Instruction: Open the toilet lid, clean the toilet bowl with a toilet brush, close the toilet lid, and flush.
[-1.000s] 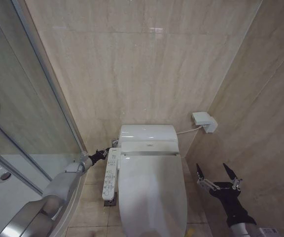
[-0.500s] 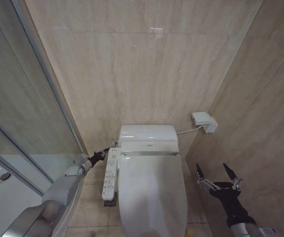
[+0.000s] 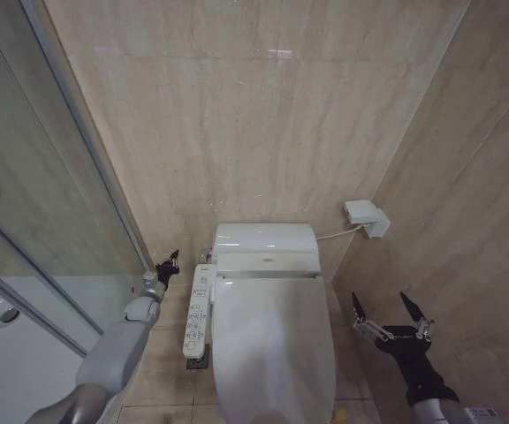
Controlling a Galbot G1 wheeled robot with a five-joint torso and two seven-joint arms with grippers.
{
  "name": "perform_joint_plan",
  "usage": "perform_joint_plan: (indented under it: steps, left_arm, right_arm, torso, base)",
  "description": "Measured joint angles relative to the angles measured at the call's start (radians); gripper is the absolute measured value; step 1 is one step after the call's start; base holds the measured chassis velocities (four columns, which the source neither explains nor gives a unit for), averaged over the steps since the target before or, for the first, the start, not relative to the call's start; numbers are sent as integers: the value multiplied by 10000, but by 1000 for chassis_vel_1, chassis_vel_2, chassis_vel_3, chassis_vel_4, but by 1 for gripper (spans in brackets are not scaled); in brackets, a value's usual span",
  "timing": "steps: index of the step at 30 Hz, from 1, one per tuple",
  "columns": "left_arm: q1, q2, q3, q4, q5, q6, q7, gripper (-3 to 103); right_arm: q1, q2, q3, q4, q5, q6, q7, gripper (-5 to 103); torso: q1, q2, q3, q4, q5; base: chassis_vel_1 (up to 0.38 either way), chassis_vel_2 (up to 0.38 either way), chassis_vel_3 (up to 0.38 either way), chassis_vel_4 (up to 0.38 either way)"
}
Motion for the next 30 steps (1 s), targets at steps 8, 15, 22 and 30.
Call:
perform_joint_plan:
  steps: [8, 15, 22, 30]
  left_arm:
    - [1009, 63, -449, -2509, 72, 1062, -1069, 0]
    - [2050, 237, -801, -4300, 221, 1643, -1672, 0]
    - [2846, 449, -1218, -5320, 497, 1701, -1656, 0]
    - [3813, 570, -1826, -6423, 850, 1538, -1417, 0]
  right_arm:
    - [0, 1, 0, 0, 0, 0, 0, 100]
    - [0, 0, 0, 0, 0, 0, 0, 100]
    - [0, 0, 0, 0, 0, 0, 0, 100]
    - [0, 0, 0, 0, 0, 0, 0, 100]
  torso:
    - [0, 0, -1, -2, 1]
    - [0, 0, -1, -1, 0]
    - [0, 0, -1, 0, -1]
    - [-1, -1, -1, 0, 0]
  base:
    - [0, 0, 0, 0]
    - [0, 0, 0, 0]
    - [0, 0, 0, 0]
    - [0, 0, 0, 0]
